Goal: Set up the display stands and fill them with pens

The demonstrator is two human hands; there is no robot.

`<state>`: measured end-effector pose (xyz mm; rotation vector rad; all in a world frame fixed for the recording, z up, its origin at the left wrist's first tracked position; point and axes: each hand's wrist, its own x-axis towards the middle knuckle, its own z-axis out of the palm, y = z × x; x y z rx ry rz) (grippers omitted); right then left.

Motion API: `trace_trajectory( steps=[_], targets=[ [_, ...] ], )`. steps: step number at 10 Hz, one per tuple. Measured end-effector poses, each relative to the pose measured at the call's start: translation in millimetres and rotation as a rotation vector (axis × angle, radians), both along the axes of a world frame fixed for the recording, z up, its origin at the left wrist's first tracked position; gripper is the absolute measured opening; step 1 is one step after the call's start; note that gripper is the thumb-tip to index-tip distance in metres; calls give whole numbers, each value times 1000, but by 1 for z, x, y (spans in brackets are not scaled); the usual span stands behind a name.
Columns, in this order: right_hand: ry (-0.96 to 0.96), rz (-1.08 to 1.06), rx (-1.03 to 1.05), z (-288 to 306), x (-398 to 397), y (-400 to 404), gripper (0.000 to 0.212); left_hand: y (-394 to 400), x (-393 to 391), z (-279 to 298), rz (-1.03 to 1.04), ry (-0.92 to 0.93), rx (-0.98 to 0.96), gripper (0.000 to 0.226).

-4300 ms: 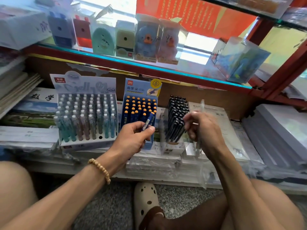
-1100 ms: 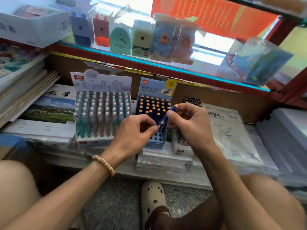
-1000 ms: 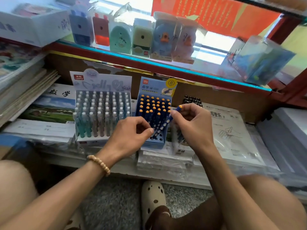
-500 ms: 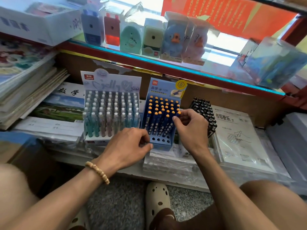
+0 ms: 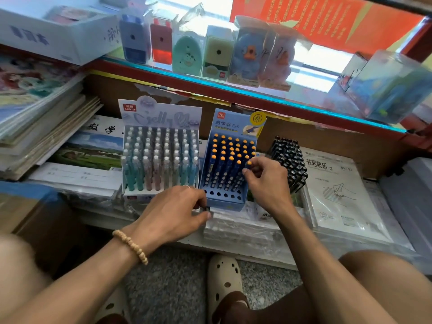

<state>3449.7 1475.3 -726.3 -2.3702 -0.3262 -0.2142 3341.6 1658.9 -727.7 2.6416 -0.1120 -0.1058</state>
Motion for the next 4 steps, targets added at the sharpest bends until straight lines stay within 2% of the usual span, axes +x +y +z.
trace_trajectory(
  steps=[2, 4],
  targets=[
    [43, 12, -5, -5, 0, 0, 5, 0, 0, 2, -5, 6, -26, 25],
    [-1, -24, -14, 0, -10, -8, 16, 1, -4, 2, -16, 19, -26, 25]
  ],
)
